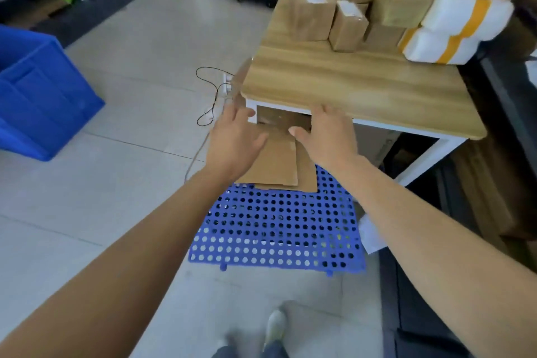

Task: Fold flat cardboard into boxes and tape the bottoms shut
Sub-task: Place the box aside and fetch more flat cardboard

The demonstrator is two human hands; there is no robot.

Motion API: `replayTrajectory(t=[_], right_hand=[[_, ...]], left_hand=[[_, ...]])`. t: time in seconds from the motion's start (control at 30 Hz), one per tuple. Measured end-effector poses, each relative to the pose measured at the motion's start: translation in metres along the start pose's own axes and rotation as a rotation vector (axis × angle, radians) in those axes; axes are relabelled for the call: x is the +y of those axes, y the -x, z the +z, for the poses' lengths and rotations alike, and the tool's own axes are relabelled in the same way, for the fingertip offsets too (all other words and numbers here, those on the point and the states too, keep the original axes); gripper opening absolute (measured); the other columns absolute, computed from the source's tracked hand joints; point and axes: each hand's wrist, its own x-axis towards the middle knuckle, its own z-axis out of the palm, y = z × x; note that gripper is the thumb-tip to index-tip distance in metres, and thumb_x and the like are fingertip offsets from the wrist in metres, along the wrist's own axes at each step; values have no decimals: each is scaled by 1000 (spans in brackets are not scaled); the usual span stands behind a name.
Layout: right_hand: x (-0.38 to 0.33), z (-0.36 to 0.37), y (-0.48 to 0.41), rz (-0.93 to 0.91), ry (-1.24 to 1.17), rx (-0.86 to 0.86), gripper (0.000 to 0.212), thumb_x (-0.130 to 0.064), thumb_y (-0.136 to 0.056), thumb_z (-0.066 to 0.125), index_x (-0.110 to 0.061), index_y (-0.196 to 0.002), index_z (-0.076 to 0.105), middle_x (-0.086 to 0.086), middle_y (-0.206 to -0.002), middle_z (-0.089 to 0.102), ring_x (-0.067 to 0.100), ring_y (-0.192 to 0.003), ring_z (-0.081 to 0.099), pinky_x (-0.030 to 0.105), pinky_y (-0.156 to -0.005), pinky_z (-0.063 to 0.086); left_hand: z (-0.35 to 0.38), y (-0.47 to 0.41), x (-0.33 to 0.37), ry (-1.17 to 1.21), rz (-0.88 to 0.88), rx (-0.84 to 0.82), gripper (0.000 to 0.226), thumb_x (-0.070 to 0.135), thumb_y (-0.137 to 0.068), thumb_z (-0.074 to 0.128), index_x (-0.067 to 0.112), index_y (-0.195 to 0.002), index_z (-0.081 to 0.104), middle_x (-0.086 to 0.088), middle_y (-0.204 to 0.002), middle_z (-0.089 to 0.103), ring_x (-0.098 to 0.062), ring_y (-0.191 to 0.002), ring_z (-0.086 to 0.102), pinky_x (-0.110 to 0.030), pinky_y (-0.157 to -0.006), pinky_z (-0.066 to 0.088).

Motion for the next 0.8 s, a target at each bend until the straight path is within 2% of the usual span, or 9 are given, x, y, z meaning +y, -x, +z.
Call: replayTrajectory(t=[0.1, 0.2, 0.33, 0.43, 0.53, 0.6, 0.7, 0.8], right_hand=[[18, 48, -34, 29, -35, -83, 63, -50, -95, 47, -7, -140, 39, 12, -141, 46, 31, -129, 42, 43, -104, 35], [38, 97, -61, 76, -85, -183, 64, -49, -95, 48, -8, -142, 37, 11, -145, 42, 29, -131, 40, 41, -104, 36], [66, 178, -89, 180, -308, -371, 77, -48, -92, 54, -9, -150, 24, 8, -157, 23, 26, -142, 26, 40, -114, 28], [84, 235, -98, 274, -384, -422, 82, -47, -90, 58, -7, -151, 20, 10, -157, 20, 28, -142, 25, 41, -115, 27], [100, 283, -105, 360, -387, -444, 85, -49, -88, 59, -7, -151, 18, 12, -157, 18, 31, -142, 22, 44, -114, 27], [110, 306, -109, 461, -468, -430, 86, -50, -86, 62, -10, -150, 22, 12, -155, 23, 30, -141, 26, 44, -112, 30], [121, 330, -116, 677, -646, -400, 83, -45, -84, 67, -10, -146, 25, 10, -147, 37, 29, -133, 39, 44, -107, 38], [126, 343, -124, 808, -700, -323, 78, -41, -82, 70, -7, -142, 32, 13, -140, 44, 33, -125, 46, 48, -101, 44]], left_hand=[[41, -26, -35, 19, -104, -108, 49, 29, -89, 62, 9, -131, 47, -9, -135, 41, -26, -119, 48, -42, -102, 41], [81, -47, -70, 27, -200, -214, 52, 30, -91, 61, 10, -135, 44, -8, -141, 37, -24, -118, 49, -36, -99, 42], [140, -69, -118, 58, -316, -333, 57, 29, -91, 61, 10, -139, 37, -7, -144, 30, -25, -111, 52, -29, -83, 43], [182, -79, -155, 107, -403, -395, 62, 29, -90, 63, 9, -141, 32, -8, -145, 25, -23, -104, 49, -29, -75, 45], [216, -87, -185, 125, -512, -426, 71, 28, -88, 66, 9, -144, 27, -10, -146, 22, -29, -121, 44, -37, -88, 49], [235, -92, -201, 151, -604, -423, 77, 29, -86, 69, 8, -145, 24, -13, -146, 24, -34, -124, 43, -44, -96, 47], [253, -99, -216, 232, -760, -375, 77, 34, -80, 72, 8, -140, 31, -14, -141, 37, -35, -122, 46, -49, -96, 47], [265, -106, -227, 319, -842, -324, 73, 40, -78, 73, 9, -135, 39, -11, -138, 42, -34, -125, 42, -52, -97, 45]])
